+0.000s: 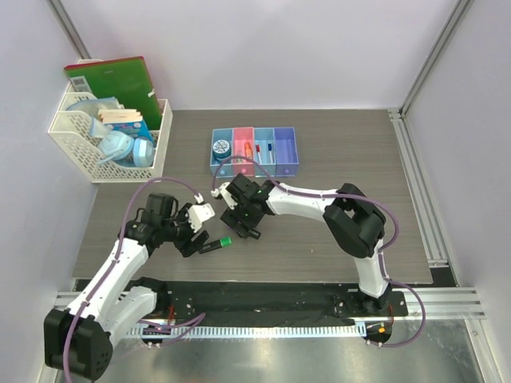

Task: Sort the stationery into containers
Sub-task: Pick up the pen from the center of the board.

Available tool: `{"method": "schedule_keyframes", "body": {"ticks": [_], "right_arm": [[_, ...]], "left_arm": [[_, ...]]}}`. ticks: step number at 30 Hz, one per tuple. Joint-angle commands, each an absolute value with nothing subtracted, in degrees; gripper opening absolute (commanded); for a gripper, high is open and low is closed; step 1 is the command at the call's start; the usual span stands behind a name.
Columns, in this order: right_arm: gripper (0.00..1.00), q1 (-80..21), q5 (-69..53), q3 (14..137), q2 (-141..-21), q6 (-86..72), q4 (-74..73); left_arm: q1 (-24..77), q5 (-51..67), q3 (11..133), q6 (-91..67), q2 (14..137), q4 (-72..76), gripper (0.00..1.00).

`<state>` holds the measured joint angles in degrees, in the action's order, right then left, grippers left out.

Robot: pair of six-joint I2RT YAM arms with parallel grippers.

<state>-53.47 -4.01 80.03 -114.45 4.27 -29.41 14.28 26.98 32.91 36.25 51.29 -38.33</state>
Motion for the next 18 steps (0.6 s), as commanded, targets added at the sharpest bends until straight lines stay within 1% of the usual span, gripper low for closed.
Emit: {"method": "schedule_keyframes", "body": {"ticks": [1,3,4,7,12,13,18], "right_arm": [[0.60,-54.7,-4.4,81.5,-117.0,3.1,-28.7],[0.45,-54.7,-4.8,81.6,-117.9,2.8,-28.8],[0.25,-54.7,-4.8,81.6,-118.4,2.7,-28.8],[0.01,-54.7,-4.5,81.5,-118.8,2.5,-28.9],[0.01,-53.8,-1.8,81.7,-116.8,2.5,-29.3],[0.01,-53.4,-0.9,81.9,-116.0,2.5,-29.4],[0.01,-46.8,-0.3,85.7,-108.7,2.4,-30.8]], "left_arm": [[14.5,27.0,32.6,34.8,48.9,-36.6,0.71],[14.6,27.8,32.4,34.8,48.9,-36.1,0.71],[14.6,27.7,32.5,34.8,49.0,-35.7,0.72],[15.7,25.9,32.9,35.1,51.0,-34.1,0.71],[18.6,23.5,34.7,35.4,56.5,-33.5,0.71],[20.5,22.8,34.8,35.8,57.4,-33.4,0.71],[28.2,16.4,35.0,35.6,61.0,-30.8,0.71]]}}
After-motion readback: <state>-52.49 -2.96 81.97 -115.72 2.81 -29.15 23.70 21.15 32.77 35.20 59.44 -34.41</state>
